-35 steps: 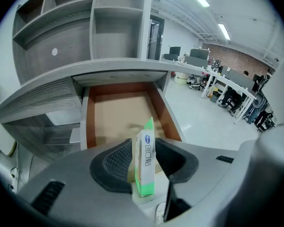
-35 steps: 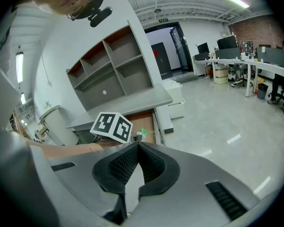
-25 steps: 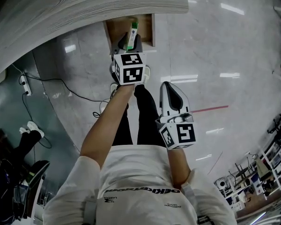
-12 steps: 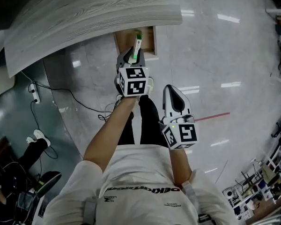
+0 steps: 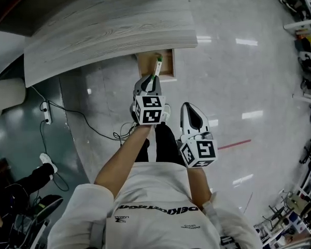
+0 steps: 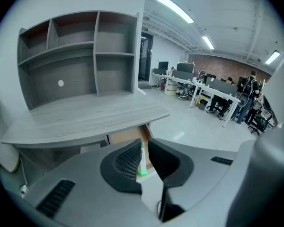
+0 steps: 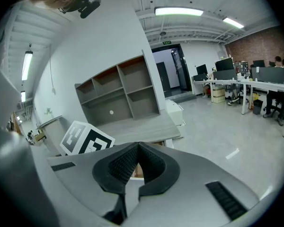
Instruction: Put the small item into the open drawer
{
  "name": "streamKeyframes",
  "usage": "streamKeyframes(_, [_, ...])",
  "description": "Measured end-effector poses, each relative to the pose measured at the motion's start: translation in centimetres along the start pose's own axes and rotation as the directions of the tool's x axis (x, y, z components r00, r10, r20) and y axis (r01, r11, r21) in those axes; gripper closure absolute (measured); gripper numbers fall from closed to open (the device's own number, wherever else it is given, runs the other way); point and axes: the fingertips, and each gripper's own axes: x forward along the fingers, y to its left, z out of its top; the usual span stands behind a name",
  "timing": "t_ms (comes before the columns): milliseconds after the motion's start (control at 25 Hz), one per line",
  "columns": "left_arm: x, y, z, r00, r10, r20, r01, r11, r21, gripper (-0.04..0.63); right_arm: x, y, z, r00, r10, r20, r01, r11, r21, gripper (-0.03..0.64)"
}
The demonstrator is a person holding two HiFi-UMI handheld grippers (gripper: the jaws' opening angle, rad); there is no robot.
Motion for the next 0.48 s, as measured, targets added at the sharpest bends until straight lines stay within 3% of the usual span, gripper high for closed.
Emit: streamKeyframes(480, [-10.1,-0.5,5.0,0.993,-0.044,0.110,0.042,0.999,0.028,0.580,-4.2,5.8,5.2,0.996,0.053,0.074,-0.049,0.997,-0.052,0.586])
